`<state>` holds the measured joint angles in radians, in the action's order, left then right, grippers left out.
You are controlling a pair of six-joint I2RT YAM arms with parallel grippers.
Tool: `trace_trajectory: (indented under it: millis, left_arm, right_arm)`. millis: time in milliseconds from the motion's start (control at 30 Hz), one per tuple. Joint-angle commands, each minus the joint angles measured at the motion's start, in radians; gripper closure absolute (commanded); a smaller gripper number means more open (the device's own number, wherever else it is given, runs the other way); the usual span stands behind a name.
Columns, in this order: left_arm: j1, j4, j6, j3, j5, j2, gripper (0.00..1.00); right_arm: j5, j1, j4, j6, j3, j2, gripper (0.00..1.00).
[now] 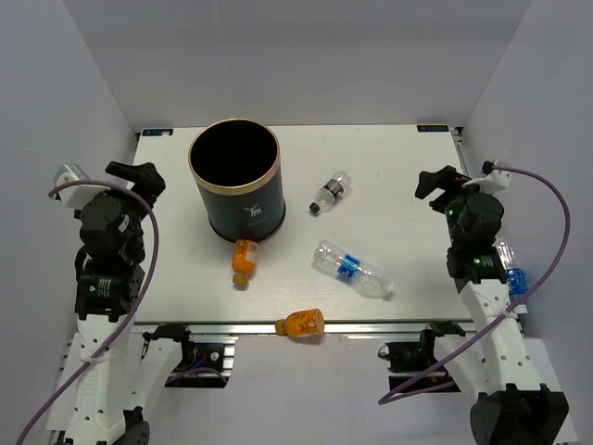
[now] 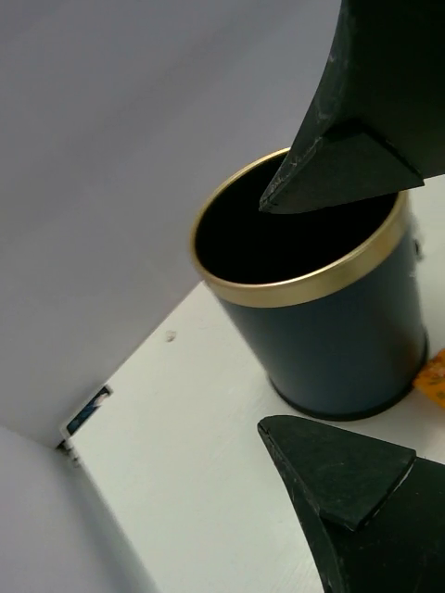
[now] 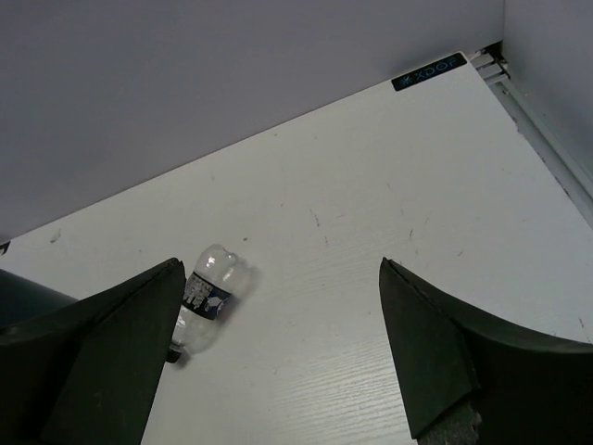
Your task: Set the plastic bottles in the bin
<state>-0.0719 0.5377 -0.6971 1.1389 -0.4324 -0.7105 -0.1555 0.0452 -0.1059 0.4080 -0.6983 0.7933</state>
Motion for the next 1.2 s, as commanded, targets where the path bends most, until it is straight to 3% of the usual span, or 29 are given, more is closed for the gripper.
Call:
trace_trajectory:
  millis: [0,167,267,533,733,867,900,1167]
  left_arm:
    - [0.003,0.036,-0.024,-0.063,0.165,0.017,0.02]
    - [0.003,0.111,0.03,-0.191,0.378,0.032,0.02]
    - [0.003,0.169,0.07,-0.27,0.549,0.052,0.02]
    - [-0.003,0.05,0.073,-0.568,0.782,0.048,0.02]
    - [-0.127,-0.022,-0.004,-0.594,0.647,-0.093,0.02]
    - [-0.34,-0.052,-0.056,-0.587,0.468,-0.182,0.02]
    - [-0.365,-0.038,-0.062,-0.578,0.361,-0.234,0.02]
    - [-0.474,-0.061,-0.064,-0.515,0.161,-0.451,0.02]
  right_arm:
    - [0.057,-0.004,-0.024,-0.011,-0.043,0.004,0.11]
    - [0.227,-0.004,-0.031,-0.129,-0.043,0.01,0.11]
    - [0.228,-0.004,0.087,-0.155,-0.108,0.059,0.11]
    - [0.266,-0.004,0.178,-0.187,-0.149,0.13,0.11]
    - [0.266,-0.004,0.143,-0.192,-0.11,0.13,0.11]
    - [0.303,-0.004,0.129,-0.201,-0.107,0.138,0.11]
    - [0.304,-0.004,0.129,-0.201,-0.106,0.138,0.11]
    - [0.298,-0.004,0.129,-0.207,-0.098,0.129,0.11]
